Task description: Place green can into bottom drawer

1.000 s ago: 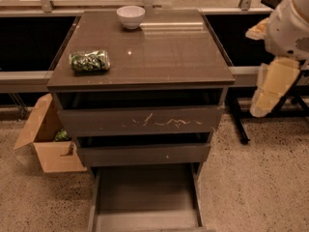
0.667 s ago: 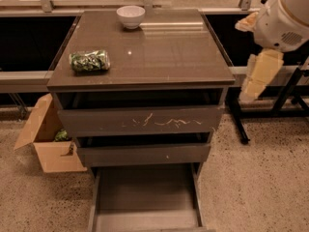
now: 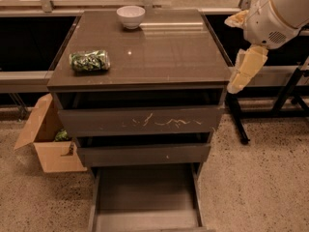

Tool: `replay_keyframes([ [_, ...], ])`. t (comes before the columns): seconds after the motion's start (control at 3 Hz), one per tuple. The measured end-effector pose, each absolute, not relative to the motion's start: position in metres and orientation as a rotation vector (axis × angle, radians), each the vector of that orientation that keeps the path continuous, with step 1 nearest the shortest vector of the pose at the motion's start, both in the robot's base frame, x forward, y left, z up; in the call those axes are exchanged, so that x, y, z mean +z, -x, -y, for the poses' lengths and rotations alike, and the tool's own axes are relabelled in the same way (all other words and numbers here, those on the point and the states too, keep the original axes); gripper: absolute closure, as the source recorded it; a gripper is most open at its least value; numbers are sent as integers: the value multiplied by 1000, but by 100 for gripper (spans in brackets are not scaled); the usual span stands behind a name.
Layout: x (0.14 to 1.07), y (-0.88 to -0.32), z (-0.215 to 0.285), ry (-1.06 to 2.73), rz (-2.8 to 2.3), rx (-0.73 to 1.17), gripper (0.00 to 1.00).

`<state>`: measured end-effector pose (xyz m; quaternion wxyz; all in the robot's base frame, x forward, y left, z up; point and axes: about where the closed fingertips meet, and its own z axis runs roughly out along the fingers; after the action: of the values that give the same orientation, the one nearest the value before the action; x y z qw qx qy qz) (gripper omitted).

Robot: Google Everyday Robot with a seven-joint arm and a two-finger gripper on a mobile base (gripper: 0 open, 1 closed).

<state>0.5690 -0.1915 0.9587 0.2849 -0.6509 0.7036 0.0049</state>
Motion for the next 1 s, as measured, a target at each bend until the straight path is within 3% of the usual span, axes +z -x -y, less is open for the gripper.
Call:
replay_keyframes([
  [0.33,956,-577,183,1738,-1846,39,0],
  [1.0,948,-644,116,1741,-1668,197,0],
])
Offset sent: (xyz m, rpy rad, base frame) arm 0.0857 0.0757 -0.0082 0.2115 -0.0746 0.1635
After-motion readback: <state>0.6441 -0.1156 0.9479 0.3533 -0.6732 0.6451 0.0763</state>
